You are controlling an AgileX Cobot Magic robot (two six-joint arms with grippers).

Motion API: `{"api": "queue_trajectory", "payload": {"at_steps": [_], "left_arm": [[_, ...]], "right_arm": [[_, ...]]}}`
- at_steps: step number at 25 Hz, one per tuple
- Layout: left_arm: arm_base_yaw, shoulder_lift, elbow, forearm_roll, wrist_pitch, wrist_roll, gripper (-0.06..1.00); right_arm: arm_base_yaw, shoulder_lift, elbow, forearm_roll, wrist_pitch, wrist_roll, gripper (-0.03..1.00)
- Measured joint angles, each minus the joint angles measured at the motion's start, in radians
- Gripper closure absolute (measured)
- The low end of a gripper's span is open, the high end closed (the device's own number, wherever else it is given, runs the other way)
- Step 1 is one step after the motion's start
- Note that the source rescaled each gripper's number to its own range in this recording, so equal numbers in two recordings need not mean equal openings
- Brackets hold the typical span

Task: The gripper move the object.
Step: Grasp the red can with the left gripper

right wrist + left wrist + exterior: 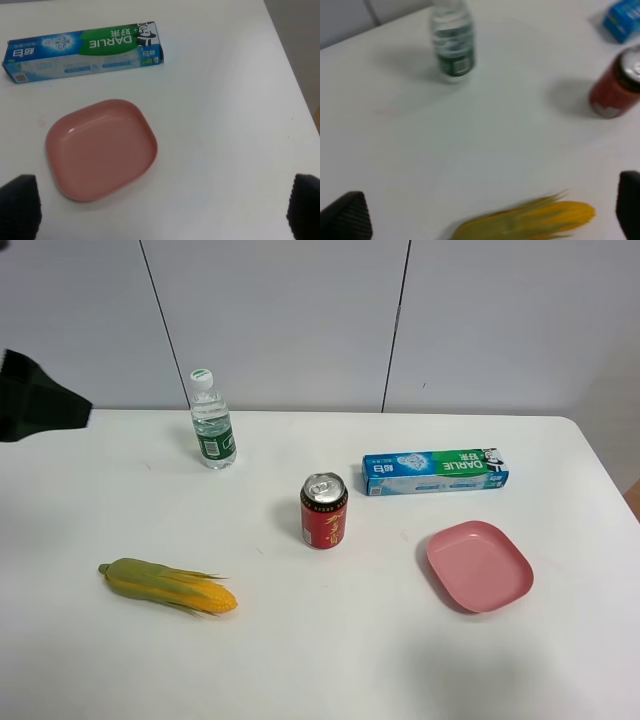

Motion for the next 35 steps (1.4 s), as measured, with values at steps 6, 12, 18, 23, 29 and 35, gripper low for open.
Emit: {"api": "queue_trajectory", "payload": {"at_steps": [6, 12, 18, 23, 29, 35], "left_arm": [[-0.241, 0.191, -0.082, 0.0, -0.053, -0.001, -0.06], [-0.41, 0.336, -0.146, 0.009, -0.174, -0.003, -0.06], [-0.51, 0.459, -0.146, 0.065, -0.35, -0.004, -0.06], [-0.523, 0.567, -0.152, 0.072, -0.437, -0.004, -0.06], [-0.523, 0.681, -0.153, 0.075, -0.472, -0.004, -0.06], [-0.523, 0.775, -0.153, 0.075, -0.523, -0.004, -0.06]], "right_arm": [[0.0, 0.0, 0.0, 0.0, 0.0, 0.0, -0.03], [0.0, 0.0, 0.0, 0.0, 0.0, 0.0, -0.03], [0.0, 0.0, 0.0, 0.0, 0.0, 0.0, -0.03], [0.0, 0.0, 0.0, 0.0, 0.0, 0.0, -0.03], [0.0, 0.0, 0.0, 0.0, 0.0, 0.0, -0.03], [0.0, 0.0, 0.0, 0.0, 0.0, 0.0, -0.03]]}}
